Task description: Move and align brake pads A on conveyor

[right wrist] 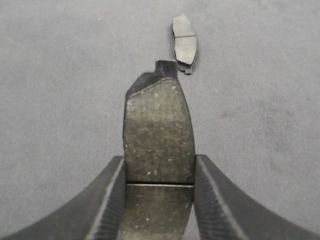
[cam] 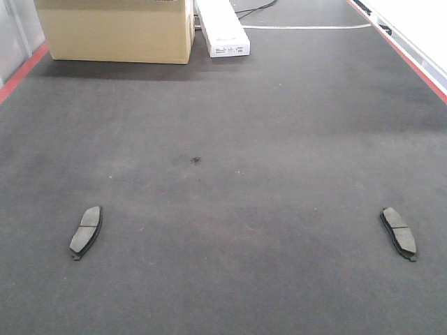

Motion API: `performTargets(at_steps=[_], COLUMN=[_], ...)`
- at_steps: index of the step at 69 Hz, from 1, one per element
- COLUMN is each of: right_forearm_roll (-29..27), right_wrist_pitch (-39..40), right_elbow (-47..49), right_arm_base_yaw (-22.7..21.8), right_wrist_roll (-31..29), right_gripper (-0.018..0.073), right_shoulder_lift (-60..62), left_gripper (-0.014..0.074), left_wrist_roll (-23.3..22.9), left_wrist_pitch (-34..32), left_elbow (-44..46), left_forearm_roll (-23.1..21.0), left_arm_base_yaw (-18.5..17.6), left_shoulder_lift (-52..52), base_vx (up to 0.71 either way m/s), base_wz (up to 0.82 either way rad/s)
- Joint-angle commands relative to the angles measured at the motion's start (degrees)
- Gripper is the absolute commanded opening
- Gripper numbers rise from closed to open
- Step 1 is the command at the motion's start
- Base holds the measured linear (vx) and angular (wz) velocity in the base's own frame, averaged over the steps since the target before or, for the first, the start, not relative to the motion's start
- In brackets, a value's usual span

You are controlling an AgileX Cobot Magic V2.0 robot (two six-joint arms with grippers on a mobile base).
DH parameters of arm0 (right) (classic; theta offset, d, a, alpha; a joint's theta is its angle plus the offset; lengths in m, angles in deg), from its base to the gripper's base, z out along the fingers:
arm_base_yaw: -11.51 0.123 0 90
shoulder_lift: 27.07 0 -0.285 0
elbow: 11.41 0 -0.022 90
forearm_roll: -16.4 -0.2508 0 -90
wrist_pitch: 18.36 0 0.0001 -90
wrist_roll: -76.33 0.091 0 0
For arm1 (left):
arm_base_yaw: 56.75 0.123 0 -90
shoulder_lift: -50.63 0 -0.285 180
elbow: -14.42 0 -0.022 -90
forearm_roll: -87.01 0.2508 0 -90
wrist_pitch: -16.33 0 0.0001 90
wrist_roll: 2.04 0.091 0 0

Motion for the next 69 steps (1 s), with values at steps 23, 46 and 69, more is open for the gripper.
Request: performTargets(at_steps=[23, 46, 69], right_forearm_roll=[0.8, 0.8, 0.8], right_wrist_pitch=[3.9, 3.9, 3.9], right_elbow=[1.6, 1.6, 1.6], right_arm_base_yaw=[-0.4, -0.4, -0.4], right_wrist_roll=[-0.1, -0.1, -0.1], right_gripper=[-0.0004, -0.0004, -0.0004], right_shoulder_lift=[-0.3, -0.3, -0.3], left_gripper=[-0.0006, -0.0006, -0.0006], left_wrist_roll=[-0.1, -0.1, -0.1], left_wrist_pitch=[-5.3, -5.3, -5.3], left_elbow=[1.5, 1.5, 1.5], left_forearm_roll=[0.3, 0.3, 0.3], left_arm_base_yaw=[-0.1, -0.1, -0.1], left_shoulder_lift=[0.7, 0.7, 0.7], base_vx=[0.04, 0.00, 0.00], base_wz=[0.00, 0.00, 0.00])
